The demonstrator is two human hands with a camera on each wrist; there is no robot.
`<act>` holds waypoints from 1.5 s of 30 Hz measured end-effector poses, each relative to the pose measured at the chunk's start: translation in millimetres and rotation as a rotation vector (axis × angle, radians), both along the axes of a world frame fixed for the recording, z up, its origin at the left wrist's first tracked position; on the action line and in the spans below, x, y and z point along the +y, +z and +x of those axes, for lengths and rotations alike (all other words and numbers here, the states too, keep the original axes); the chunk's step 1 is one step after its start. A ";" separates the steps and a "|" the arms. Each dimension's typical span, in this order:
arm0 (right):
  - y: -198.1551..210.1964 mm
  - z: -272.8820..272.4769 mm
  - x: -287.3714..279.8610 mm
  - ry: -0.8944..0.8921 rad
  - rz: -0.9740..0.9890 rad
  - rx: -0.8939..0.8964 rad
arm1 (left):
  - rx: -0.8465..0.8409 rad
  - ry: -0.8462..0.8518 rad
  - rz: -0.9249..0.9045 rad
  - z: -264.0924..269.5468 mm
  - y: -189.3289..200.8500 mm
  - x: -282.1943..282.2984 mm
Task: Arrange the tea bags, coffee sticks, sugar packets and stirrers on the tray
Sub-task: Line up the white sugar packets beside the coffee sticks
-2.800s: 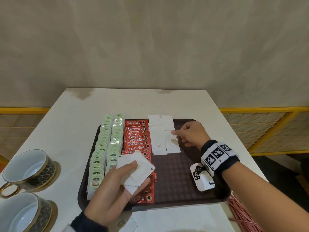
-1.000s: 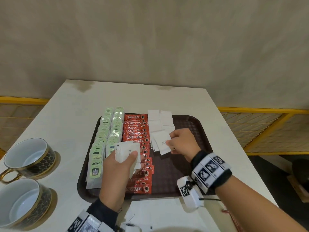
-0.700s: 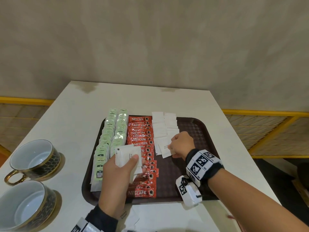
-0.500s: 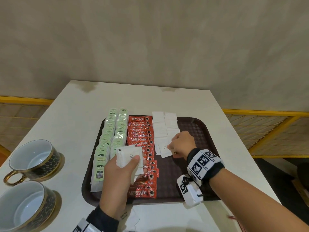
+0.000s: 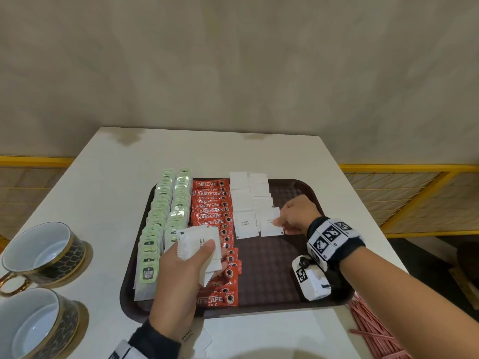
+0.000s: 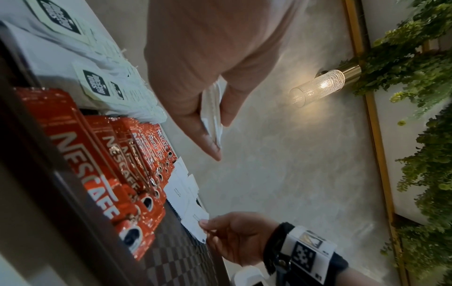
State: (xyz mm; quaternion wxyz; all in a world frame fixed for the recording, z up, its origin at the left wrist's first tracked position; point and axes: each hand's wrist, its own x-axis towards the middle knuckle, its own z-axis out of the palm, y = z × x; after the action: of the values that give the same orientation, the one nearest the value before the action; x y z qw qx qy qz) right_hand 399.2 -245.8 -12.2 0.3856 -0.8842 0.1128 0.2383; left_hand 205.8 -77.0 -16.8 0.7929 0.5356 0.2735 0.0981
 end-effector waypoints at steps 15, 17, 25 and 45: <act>3.4 -22.2 24.3 0.695 -0.315 -0.431 | -0.032 -0.056 -0.333 4.8 11.5 1.0; 1.0 -23.7 30.0 0.836 -0.417 -0.433 | -0.034 -0.065 -0.354 4.1 11.5 0.5; -5.4 -26.0 40.5 0.960 -0.577 -0.444 | -0.030 -0.064 -0.388 0.1 9.7 3.7; 46.2 -70.1 13.2 0.492 0.469 -0.213 | -0.079 -0.276 -0.397 6.0 17.6 -9.0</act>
State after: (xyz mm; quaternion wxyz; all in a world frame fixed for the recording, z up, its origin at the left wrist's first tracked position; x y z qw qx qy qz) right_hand 329.1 -232.5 34.0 0.5188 -0.7921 -0.2021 0.2500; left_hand 211.8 -86.0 0.8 0.8987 0.3970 0.1804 -0.0457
